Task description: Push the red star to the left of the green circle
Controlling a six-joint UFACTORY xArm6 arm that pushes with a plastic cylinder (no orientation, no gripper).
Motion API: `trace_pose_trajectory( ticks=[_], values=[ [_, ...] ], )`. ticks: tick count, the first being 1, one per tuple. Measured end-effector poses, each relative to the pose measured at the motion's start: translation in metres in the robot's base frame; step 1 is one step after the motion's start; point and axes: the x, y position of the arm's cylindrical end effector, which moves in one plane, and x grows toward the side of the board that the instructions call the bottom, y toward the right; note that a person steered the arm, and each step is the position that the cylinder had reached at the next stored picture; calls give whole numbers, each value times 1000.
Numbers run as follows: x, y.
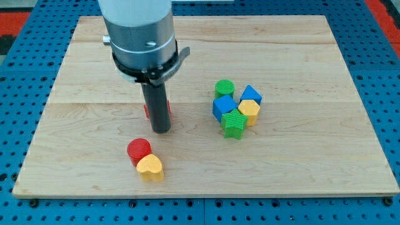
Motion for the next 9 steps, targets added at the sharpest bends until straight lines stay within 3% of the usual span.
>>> trace_pose_trajectory(
  ticks=[1,2,4,5,6,7,8,9],
  values=[
    [8,-59],
    [-13,-86],
    [-69,32],
    [-71,50],
    [-58,-9],
    [-18,-51],
    [-6,6],
    [-34,27]
  ],
)
